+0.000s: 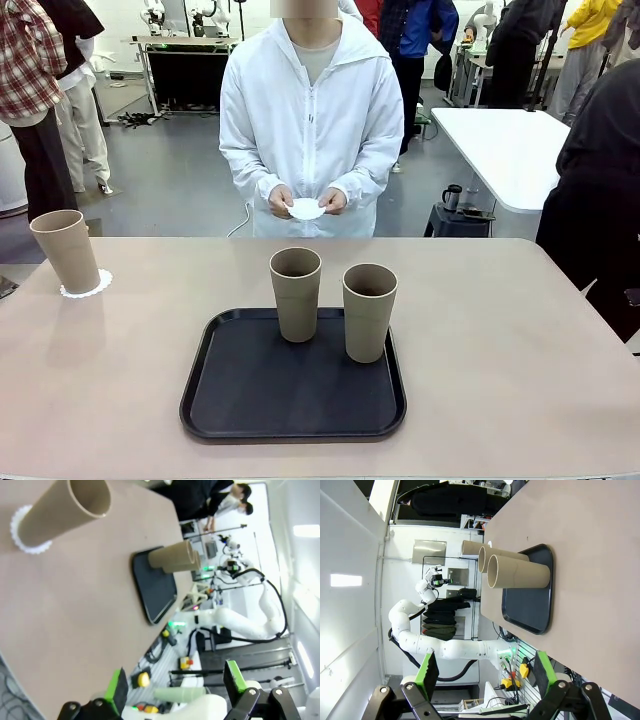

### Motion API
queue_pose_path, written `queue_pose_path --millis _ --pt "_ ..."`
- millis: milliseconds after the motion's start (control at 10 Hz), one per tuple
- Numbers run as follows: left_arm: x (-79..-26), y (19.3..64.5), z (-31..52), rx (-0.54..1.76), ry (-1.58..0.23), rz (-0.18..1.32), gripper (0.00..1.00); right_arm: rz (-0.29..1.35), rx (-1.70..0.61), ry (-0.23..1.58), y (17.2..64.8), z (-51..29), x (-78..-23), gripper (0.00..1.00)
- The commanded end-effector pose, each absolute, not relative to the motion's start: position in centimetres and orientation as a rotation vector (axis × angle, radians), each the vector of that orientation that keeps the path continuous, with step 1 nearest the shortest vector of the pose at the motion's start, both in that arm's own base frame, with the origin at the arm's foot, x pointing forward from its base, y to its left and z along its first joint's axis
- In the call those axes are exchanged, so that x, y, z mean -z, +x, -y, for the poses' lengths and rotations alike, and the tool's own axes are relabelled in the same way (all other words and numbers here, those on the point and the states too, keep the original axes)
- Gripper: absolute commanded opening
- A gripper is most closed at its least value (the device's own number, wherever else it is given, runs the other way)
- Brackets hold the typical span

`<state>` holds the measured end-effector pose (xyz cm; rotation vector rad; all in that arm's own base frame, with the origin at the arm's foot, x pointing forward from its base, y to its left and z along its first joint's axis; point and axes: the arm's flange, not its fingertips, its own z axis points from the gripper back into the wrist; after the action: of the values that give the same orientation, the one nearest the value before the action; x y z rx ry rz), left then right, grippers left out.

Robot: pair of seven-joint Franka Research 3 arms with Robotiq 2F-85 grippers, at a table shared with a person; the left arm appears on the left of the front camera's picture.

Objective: Place coasters on the table and set cups on them.
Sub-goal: Take one Reusable plastic cup from the Flat Tray and place it on a coaster set by the human.

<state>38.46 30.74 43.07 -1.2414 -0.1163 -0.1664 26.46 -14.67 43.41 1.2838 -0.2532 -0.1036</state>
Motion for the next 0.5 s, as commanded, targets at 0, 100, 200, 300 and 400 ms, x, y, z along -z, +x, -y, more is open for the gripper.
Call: queue_pose_path --millis 0,100,200,300,400 --pt "-43.19 38.29 -31.03 0.146 -1.243 0.121 1.00 0.264 0.096 1.302 26.65 14.66 -43.46 1.00" --pt "-43.19 38.29 -31.03 0.146 -1.243 0.121 1.00 0.264 0.096 1.302 26.65 14.66 -43.46 1.00" --pt "-43.19 38.29 -31.03 0.146 -1.243 0.121 1.00 0.264 0.096 1.302 26.65 14.66 -43.46 1.00" --pt "-43.19 38.29 -31.03 0.146 -1.243 0.121 1.00 0.264 0.096 1.302 26.65 14.66 -43.46 1.00" --pt "-43.19 38.29 -31.03 0.146 -1.243 0.121 1.00 0.264 0.096 1.302 26.65 14.66 -43.46 1.00"
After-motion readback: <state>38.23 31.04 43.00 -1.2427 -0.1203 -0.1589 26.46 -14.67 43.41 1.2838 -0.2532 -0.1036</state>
